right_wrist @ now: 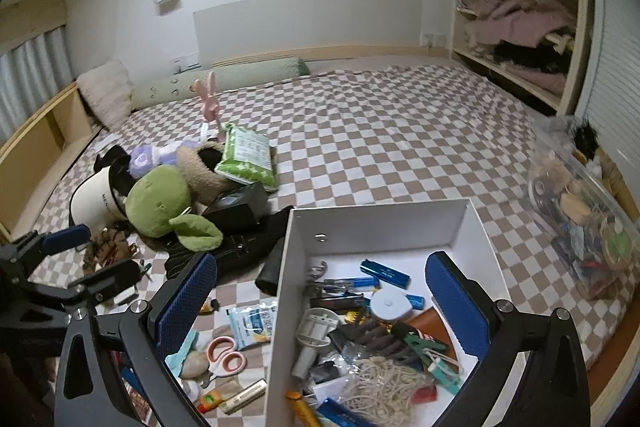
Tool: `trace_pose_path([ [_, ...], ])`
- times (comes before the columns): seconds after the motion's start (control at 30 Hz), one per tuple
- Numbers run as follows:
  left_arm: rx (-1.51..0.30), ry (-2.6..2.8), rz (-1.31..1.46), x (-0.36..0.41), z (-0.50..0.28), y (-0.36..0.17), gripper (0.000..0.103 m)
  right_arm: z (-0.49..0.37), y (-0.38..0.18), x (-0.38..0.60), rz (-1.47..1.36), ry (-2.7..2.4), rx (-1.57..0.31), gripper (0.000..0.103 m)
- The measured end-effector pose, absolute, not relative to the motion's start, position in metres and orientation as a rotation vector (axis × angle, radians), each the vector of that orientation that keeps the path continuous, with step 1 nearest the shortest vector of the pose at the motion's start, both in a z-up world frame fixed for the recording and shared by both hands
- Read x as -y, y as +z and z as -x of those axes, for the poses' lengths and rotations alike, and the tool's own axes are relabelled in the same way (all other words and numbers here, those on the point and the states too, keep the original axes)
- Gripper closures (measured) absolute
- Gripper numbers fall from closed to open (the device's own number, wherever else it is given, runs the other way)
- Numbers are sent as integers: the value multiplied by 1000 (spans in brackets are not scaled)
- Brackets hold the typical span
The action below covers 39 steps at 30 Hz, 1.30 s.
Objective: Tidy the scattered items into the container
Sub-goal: 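Lift both tools out of the box and move them back over the items, then lower the left tool toward the white-and-blue lighter while the right tool approaches the green clip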
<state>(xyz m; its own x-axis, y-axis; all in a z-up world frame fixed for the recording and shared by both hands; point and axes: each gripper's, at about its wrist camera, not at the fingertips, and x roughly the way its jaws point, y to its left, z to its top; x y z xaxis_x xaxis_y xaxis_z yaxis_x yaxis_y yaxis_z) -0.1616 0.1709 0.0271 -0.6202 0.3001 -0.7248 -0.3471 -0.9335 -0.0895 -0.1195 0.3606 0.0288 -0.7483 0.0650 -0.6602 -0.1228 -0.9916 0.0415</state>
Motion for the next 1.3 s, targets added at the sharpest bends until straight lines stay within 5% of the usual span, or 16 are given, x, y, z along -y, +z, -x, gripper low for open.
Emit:
trace_pose_path([
  [0.43,-86,2665,1079,-107,152,35,0,110,44,-313,908,2980,-111,0],
  [0.87,-108,2693,1161,-41,137,10,0,117,27,-270,1063,3103,-65,0],
  [1.17,-198,2634,1207,-14,122,-12,0,124,1,-255,1309,3024,-227,0],
  [1.3,-270,2584,1232,-9,113,-26,0,120,-8,-233,1364,3074,-77,0],
])
